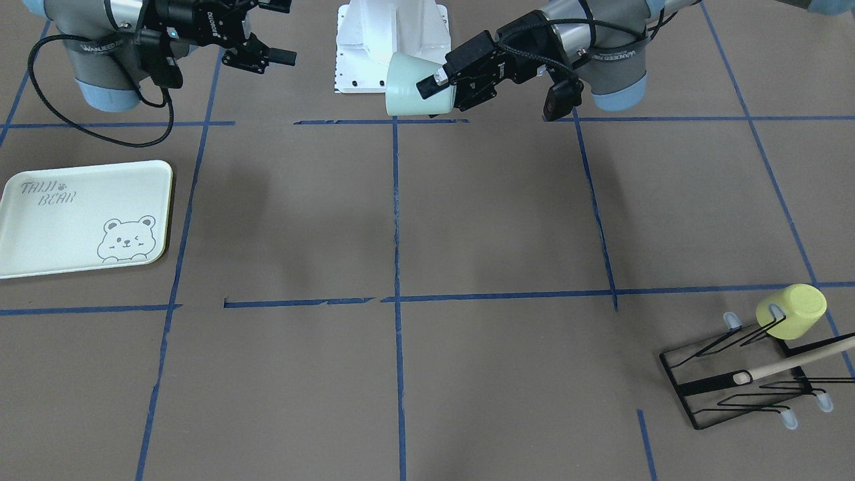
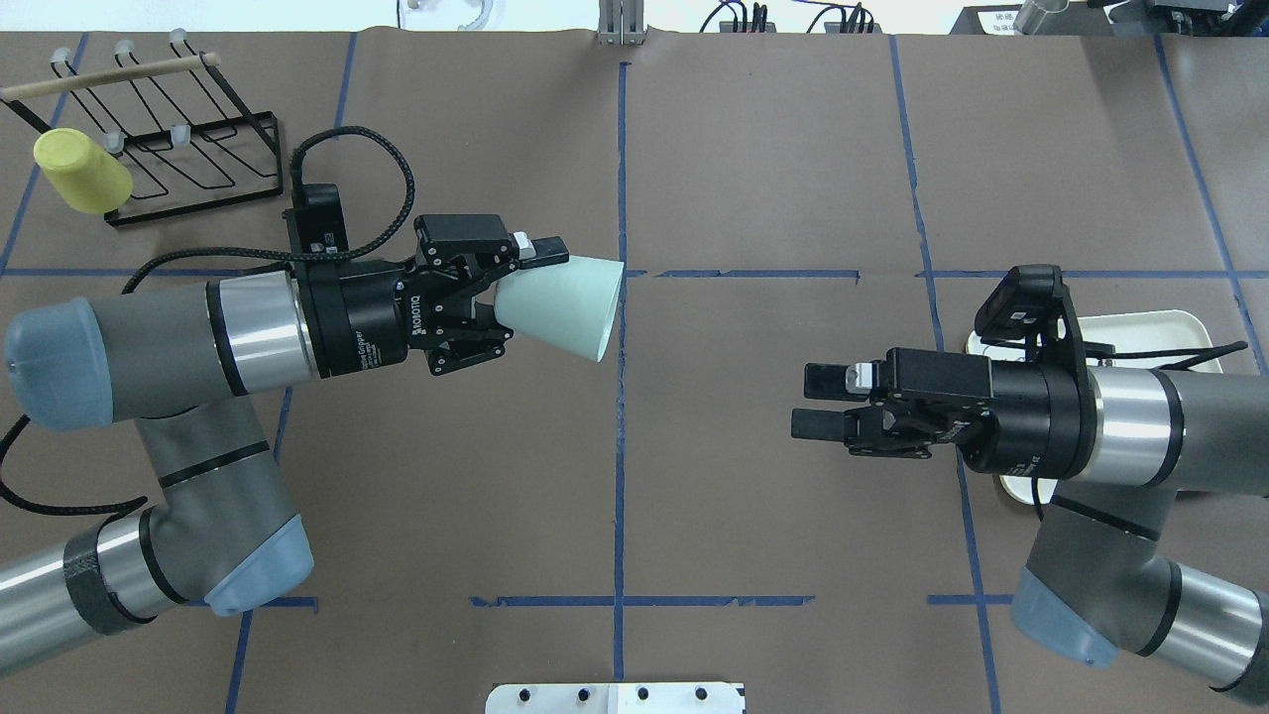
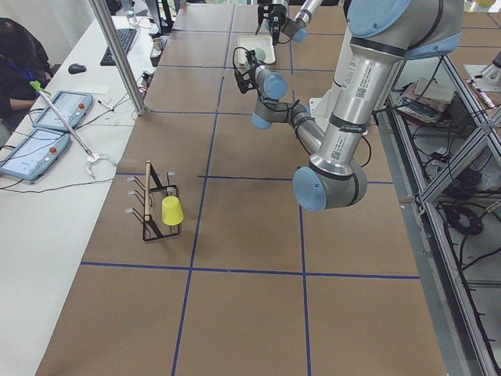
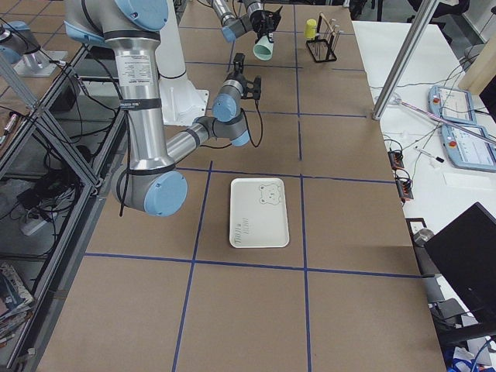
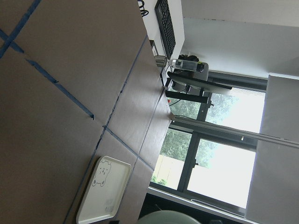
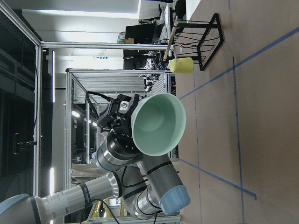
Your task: Left arm grabs green cup and hands to right arm on tray
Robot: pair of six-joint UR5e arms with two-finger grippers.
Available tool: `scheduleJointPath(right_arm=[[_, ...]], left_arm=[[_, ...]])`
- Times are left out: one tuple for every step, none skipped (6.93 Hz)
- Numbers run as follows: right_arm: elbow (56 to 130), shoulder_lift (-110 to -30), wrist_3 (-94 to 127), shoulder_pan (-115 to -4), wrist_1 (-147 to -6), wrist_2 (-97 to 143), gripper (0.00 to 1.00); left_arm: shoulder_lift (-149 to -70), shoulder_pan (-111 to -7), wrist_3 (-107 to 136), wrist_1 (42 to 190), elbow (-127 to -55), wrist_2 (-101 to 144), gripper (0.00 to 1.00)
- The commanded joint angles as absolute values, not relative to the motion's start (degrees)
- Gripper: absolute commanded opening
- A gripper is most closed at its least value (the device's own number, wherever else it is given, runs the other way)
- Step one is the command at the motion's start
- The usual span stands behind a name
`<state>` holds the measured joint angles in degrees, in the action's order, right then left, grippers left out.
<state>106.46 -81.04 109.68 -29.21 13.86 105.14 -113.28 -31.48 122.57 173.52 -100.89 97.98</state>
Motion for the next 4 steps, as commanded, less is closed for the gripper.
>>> scheduleJointPath(right_arm=[[105.6, -77.8, 110.2, -24.9, 13.5, 98.6, 0.99], [105.0, -75.2, 110.1, -24.3, 10.4, 96.7, 0.98], [102.6, -71.7, 110.2, -24.3, 9.0, 95.5, 0.98], [100.0, -69.5, 110.1, -24.3, 9.0, 94.6, 0.97]], left_arm=[[-113.5, -30.5, 122.6, 175.3, -99.8, 97.9, 0.59], [-113.5, -30.4, 122.6, 175.3, -99.8, 98.0, 0.59], [-113.5, -30.4, 122.6, 175.3, -99.8, 98.0, 0.59], [-113.4, -30.3, 122.7, 175.3, -99.8, 98.0, 0.59]])
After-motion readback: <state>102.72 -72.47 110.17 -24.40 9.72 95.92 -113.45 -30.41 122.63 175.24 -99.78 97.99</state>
